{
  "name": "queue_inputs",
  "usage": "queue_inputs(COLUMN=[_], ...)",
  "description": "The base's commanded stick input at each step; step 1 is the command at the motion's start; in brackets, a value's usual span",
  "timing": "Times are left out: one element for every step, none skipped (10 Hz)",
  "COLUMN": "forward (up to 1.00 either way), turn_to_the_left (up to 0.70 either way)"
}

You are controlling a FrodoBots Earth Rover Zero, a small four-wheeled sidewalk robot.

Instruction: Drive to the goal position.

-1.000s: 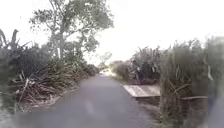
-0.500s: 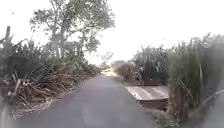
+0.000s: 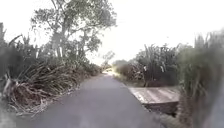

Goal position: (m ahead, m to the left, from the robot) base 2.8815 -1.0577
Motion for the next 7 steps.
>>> queue_inputs(forward=[0.5,0.5,0.5,0.5,0.5,0.5,0.5], turn_to_the_left=[0.01,0.01,0.01,0.01,0.01,0.01,0.01])
